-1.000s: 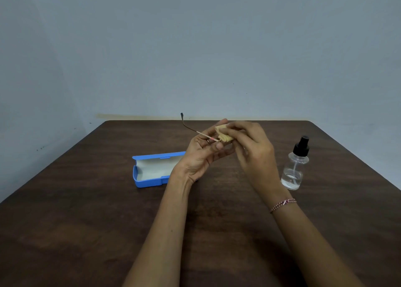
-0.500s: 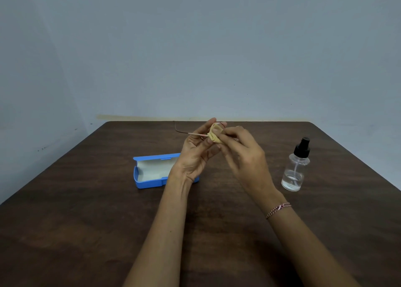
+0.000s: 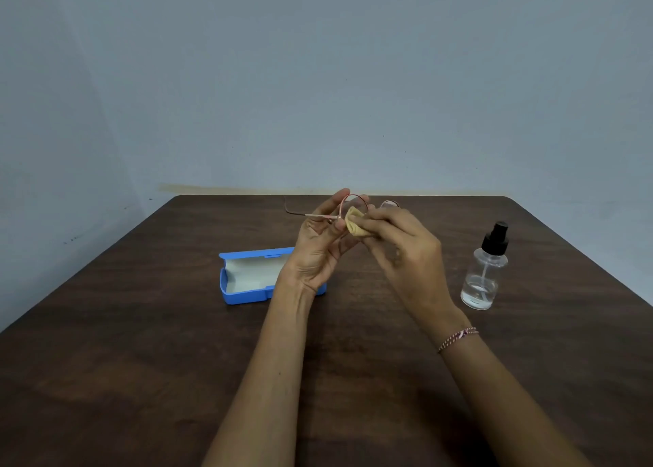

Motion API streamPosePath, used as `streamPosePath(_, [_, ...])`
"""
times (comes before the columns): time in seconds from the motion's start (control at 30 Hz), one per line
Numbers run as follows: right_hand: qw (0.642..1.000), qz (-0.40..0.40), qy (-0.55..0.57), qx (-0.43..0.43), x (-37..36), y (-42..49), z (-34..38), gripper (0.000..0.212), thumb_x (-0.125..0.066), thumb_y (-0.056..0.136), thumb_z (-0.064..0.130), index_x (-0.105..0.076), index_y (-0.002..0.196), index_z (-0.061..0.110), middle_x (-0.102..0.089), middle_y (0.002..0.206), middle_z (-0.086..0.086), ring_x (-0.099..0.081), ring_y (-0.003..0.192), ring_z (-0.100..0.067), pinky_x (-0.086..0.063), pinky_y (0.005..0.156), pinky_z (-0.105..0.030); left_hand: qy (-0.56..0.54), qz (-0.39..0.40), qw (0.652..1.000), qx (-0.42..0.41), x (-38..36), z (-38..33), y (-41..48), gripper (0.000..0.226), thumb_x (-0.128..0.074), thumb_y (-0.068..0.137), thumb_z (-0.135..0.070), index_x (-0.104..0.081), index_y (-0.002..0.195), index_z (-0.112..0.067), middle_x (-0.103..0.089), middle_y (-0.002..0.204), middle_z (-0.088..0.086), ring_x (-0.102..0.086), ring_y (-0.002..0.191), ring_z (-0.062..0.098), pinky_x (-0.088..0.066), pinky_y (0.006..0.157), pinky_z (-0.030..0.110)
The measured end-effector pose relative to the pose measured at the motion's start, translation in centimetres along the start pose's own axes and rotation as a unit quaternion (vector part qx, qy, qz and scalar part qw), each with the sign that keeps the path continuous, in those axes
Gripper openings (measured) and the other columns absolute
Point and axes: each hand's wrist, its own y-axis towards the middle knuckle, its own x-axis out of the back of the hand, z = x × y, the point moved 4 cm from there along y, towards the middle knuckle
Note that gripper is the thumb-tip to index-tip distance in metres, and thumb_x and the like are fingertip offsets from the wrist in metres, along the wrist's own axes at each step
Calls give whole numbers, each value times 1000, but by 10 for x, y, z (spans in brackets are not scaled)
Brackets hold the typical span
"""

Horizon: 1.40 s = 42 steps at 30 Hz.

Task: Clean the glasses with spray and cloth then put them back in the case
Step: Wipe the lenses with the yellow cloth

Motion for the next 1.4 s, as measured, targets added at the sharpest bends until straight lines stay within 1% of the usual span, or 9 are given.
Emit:
streamPosePath(0.17, [998,-10,-51,-19,6,1,-7,30,-66,78,-9,-69,106,2,-66,99,-7,-59,95,-18,-49,85,-24,-3,5,1000,12,-2,4,1,54,-92,46,-31,-75,97,-26,-72,104,4,-69,97,17,-57,74,26])
streamPosePath(0.33, [1000,-3,-29,-1,0,1,1,32,-58,80,-10,-68,108,0,-64,107,-11,-56,102,-22,-47,93,-28,-9,1,1000,14,-2,5,1,52,-91,50,-28,-74,99,-24,-72,103,2,-69,96,15,-57,73,25])
streamPosePath(0.47, [999,23,-43,4,0,1,-2,30,-63,79,-10,-69,106,1,-64,105,-10,-55,103,-19,-47,92,-27,-22,1,1000,-6,2,1,1,51,-90,53,-30,-73,101,-26,-71,107,3,-67,101,16,-57,77,26])
streamPosePath(0.67, [997,-24,-72,-31,7,3,-7,29,-64,80,-6,-68,109,0,-64,103,-11,-52,99,-15,-43,90,-17,-3,6,1000,25,-5,11,2,55,-93,46,-31,-75,97,-25,-72,104,0,-69,96,15,-57,76,26])
streamPosePath(0.77, [999,-9,-39,-24,2,2,-2,31,-62,81,-7,-66,111,0,-62,108,-11,-52,104,-17,-44,93,-20,-2,2,1000,27,-5,11,2,54,-93,46,-30,-75,97,-25,-73,102,-1,-69,93,12,-56,72,23])
streamPosePath(0.9, [999,31,-14,15,-2,0,0,28,-62,82,-5,-68,109,1,-63,107,-10,-55,105,-20,-46,95,-28,-25,1,1000,0,0,3,0,50,-90,51,-31,-74,99,-27,-71,107,2,-67,101,14,-56,74,23])
streamPosePath(1.13, [998,-21,-56,-6,8,3,-3,34,-65,78,-11,-67,110,0,-58,105,-9,-49,99,-17,-39,91,-15,1,19,999,34,-6,11,-2,53,-90,53,-31,-73,102,-22,-70,109,1,-67,101,16,-56,76,26])
streamPosePath(1.23, [998,-13,-68,-3,7,3,-3,36,-64,80,-10,-65,114,1,-57,108,-8,-48,100,-17,-39,91,-15,1,21,999,34,-5,11,-2,53,-90,53,-30,-73,103,-21,-70,110,1,-66,103,17,-56,76,27])
streamPosePath(1.4, [996,-14,-80,-36,5,1,-9,33,-64,79,-9,-66,111,-1,-59,100,-14,-48,95,-17,-42,84,-18,3,5,1000,18,-4,9,0,52,-90,51,-30,-74,100,-23,-71,108,1,-66,102,16,-56,76,27])
